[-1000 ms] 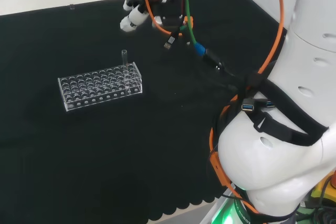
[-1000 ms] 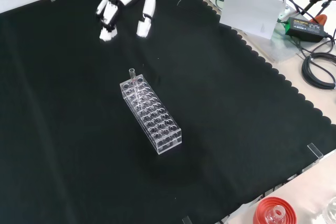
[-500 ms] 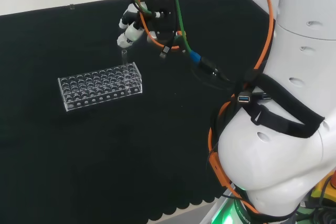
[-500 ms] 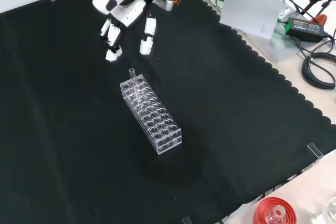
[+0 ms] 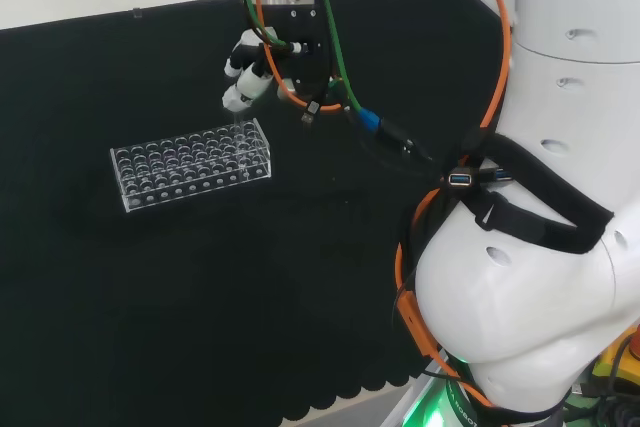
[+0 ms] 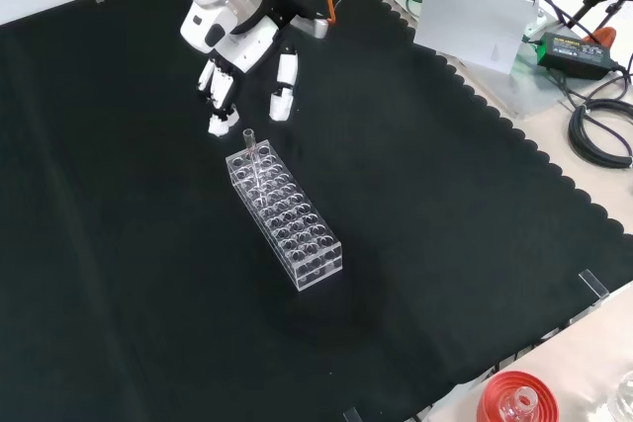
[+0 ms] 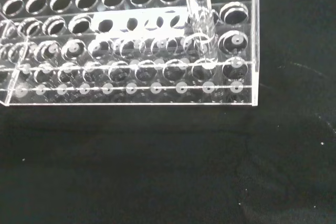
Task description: Pick up the test tube.
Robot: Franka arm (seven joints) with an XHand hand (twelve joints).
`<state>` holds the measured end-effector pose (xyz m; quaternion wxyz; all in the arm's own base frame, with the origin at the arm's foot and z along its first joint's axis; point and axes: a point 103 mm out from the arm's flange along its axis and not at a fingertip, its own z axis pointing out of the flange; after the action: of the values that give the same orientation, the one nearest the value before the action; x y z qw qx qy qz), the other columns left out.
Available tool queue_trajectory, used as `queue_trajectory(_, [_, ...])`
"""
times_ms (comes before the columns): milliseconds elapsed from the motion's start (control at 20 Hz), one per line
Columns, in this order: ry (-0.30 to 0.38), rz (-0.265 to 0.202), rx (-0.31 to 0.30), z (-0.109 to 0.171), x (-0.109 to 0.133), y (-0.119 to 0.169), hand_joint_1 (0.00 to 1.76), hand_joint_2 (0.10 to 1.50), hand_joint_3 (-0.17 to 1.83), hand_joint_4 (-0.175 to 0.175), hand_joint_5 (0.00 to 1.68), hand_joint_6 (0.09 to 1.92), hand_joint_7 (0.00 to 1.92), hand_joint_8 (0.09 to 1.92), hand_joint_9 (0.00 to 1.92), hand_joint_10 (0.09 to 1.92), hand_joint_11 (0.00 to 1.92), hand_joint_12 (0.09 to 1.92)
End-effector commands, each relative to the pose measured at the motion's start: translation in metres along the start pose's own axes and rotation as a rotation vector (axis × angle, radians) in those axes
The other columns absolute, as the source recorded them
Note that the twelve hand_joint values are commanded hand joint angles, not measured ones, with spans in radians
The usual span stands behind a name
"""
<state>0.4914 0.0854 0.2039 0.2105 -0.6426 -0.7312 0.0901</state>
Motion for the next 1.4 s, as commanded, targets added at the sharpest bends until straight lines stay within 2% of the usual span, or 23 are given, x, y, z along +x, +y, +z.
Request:
queue_trajectory(50, [-0.006, -0.002, 0.013, 0.011, -0.001, 0.012, 0.84, 1.0, -0.17, -0.08, 0.39, 0.24, 0.53, 0.85, 0.6, 0.86, 0.27, 1.5])
queue_trajectory(650, [-0.011, 0.009, 0.001, 0.019, -0.003, 0.016, 0.92, 0.99, -0.17, -0.087, 0.42, 0.31, 0.61, 0.82, 0.67, 0.83, 0.32, 1.48])
queue_trajectory(1050, [0.003, 0.008, -0.034, 0.025, -0.001, 0.016, 1.02, 0.98, -0.17, -0.12, 0.51, 0.63, 0.83, 0.76, 0.81, 0.75, 0.43, 1.42])
queue_trajectory(1400, [0.003, -0.007, -0.038, 0.025, 0.009, 0.027, 1.05, 0.98, -0.17, -0.14, 0.56, 0.72, 0.95, 0.74, 0.89, 0.72, 0.49, 1.4])
